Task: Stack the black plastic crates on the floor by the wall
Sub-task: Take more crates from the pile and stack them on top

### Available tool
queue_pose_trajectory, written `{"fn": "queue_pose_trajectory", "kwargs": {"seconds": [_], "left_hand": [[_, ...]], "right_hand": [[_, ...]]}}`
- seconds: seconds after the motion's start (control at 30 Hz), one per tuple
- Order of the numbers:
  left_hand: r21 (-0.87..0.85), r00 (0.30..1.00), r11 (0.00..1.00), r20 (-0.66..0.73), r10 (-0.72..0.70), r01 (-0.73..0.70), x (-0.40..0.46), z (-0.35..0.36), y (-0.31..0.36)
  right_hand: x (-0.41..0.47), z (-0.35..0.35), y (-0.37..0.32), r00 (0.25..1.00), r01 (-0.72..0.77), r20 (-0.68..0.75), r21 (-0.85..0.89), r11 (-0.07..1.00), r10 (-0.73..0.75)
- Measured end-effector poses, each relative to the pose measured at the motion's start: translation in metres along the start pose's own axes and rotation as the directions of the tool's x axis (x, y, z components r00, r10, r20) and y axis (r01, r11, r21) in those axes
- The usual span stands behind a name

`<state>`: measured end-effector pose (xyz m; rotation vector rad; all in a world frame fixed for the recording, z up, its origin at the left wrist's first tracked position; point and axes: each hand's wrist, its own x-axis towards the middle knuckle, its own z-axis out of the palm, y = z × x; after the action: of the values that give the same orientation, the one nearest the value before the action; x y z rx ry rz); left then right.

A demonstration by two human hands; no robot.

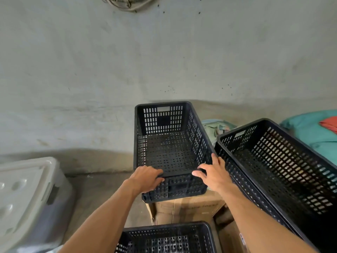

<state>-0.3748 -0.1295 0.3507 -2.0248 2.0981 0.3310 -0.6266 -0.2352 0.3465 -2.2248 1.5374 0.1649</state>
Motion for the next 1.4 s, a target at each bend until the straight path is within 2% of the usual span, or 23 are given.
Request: {"fn": "queue_pose_trajectory", "kwargs": {"seconds": [0.17, 0.37, 0.47, 0.57, 0.63, 0.73, 0.77, 0.83, 0.93, 1.0, 1.07, 1.13, 1.2, 1.27, 1.4], "left_hand": [[0.009, 0.999, 0.999, 0.026, 0.046, -0.046, 0.000, -0.012, 0.016], [-0.151, 0.992, 0.987, 0.103, 0.067, -0.051, -0.004, -0.012, 0.045], [-0.262, 0.981, 0.964, 0.168, 0.094, -0.048, -0.001, -0.008, 0.054], [-0.340, 0.962, 0.940, 0.247, 0.120, -0.030, 0.007, -0.014, 0.043], [-0.317, 0.974, 0.948, 0.209, 0.085, -0.015, 0.016, -0.023, 0.025], [-0.046, 1.000, 0.998, 0.002, -0.030, 0.030, 0.036, -0.035, -0.019], [0.028, 0.998, 0.998, -0.029, -0.049, 0.050, 0.041, -0.038, -0.035], [0.079, 0.998, 0.997, 0.062, -0.026, 0.021, 0.052, -0.041, -0.071], [0.064, 0.943, 0.988, 0.312, 0.117, -0.143, 0.061, -0.038, -0.116], [0.038, 0.931, 0.973, 0.303, 0.205, -0.227, 0.062, -0.028, -0.134], [-0.012, 0.939, 0.958, 0.191, 0.285, -0.288, 0.061, -0.019, -0.143], [0.014, 0.935, 0.939, 0.099, 0.342, -0.345, 0.056, -0.018, -0.142], [0.099, 0.916, 0.911, 0.046, 0.398, -0.401, 0.050, -0.019, -0.132], [0.129, 0.896, 0.887, 0.024, 0.443, -0.443, 0.040, -0.016, -0.120], [0.043, 0.876, 0.877, 0.088, 0.474, -0.479, 0.029, 0.002, -0.113]], "right_hand": [[0.006, -0.016, 0.014, 0.996, 0.061, 0.055, 0.034, 0.998, -0.063], [-0.002, -0.022, 0.039, 0.995, 0.099, 0.010, -0.028, 0.995, -0.099], [-0.016, -0.021, 0.051, 0.994, 0.091, -0.063, -0.026, 0.996, -0.092], [-0.035, -0.007, 0.050, 0.990, -0.001, -0.140, 0.115, 0.993, 0.017], [-0.042, 0.007, 0.040, 0.984, -0.075, -0.140, 0.251, 0.965, 0.113], [-0.046, 0.025, 0.015, 0.962, -0.157, -0.134, 0.445, 0.882, 0.239], [-0.046, 0.028, 0.006, 0.946, -0.190, -0.135, 0.509, 0.840, 0.296], [-0.042, 0.038, -0.014, 0.894, -0.290, -0.098, 0.619, 0.730, 0.438], [-0.029, 0.049, -0.043, 0.802, -0.449, 0.016, 0.675, 0.585, 0.596], [-0.021, 0.049, -0.067, 0.750, -0.453, 0.043, 0.761, 0.465, 0.660], [-0.011, 0.047, -0.087, 0.657, -0.455, 0.053, 0.824, 0.339, 0.752], [-0.005, 0.045, -0.100, 0.551, -0.515, -0.015, 0.781, 0.355, 0.834], [0.000, 0.044, -0.100, 0.494, -0.547, -0.100, 0.736, 0.398, 0.864], [0.003, 0.040, -0.095, 0.491, -0.568, -0.151, 0.692, 0.446, 0.858], [0.005, 0.035, -0.088, 0.555, -0.615, -0.190, 0.562, 0.553, 0.810]]}}
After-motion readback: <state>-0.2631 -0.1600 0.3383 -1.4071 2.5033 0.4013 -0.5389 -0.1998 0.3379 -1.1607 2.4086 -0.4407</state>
